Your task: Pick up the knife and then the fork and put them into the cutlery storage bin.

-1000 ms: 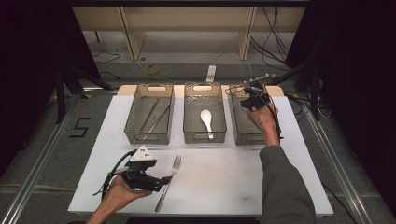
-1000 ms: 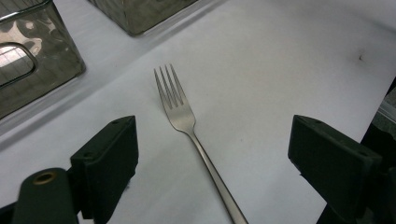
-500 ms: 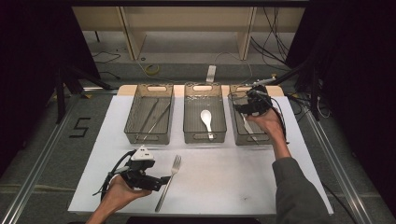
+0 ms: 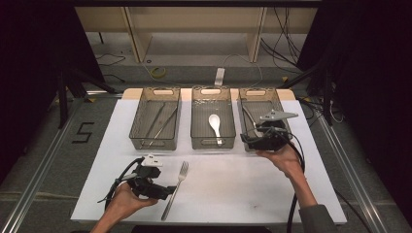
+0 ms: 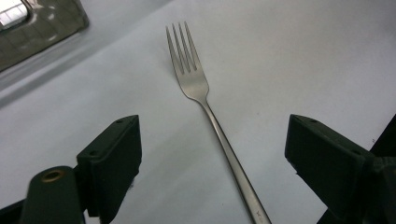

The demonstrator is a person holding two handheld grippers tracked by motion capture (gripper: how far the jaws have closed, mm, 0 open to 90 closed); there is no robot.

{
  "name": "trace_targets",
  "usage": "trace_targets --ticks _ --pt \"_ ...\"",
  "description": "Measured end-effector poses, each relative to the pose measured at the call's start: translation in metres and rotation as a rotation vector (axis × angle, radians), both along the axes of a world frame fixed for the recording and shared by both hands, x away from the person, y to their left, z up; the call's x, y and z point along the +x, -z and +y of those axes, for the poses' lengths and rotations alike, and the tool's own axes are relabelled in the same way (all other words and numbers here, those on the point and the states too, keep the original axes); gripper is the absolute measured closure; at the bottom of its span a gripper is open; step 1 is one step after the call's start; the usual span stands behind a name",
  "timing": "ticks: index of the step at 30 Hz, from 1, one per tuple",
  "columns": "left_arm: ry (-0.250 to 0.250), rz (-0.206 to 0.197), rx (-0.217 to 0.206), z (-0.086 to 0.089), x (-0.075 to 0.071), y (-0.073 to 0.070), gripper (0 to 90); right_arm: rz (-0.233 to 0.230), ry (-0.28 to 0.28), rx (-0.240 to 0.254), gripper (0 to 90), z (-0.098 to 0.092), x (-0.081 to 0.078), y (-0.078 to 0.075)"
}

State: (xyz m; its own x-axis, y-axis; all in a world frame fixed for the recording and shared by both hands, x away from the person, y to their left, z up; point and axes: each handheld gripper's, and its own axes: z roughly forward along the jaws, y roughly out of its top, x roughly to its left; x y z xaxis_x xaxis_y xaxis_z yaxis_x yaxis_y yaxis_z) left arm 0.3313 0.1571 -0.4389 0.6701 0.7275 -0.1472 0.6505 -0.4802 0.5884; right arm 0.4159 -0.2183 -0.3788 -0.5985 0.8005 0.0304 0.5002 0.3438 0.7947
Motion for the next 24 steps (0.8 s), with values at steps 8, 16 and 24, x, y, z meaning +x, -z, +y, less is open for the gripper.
trace_targets --ticks 8,16,24 --pt "0.022 0.023 0.04 -0.006 -0.002 0.003 24.7 -0.017 -0.018 0.057 29.4 -0.006 -0.039 0.019" --pt "0.128 0.045 0.0 -0.014 -0.01 0.005 52.2 -0.026 -0.042 0.07 29.8 -0.004 -0.065 0.033" --pt "0.206 0.084 0.023 -0.025 -0.017 0.013 83.9 -0.05 -0.031 0.122 26.9 -0.004 -0.083 0.039"
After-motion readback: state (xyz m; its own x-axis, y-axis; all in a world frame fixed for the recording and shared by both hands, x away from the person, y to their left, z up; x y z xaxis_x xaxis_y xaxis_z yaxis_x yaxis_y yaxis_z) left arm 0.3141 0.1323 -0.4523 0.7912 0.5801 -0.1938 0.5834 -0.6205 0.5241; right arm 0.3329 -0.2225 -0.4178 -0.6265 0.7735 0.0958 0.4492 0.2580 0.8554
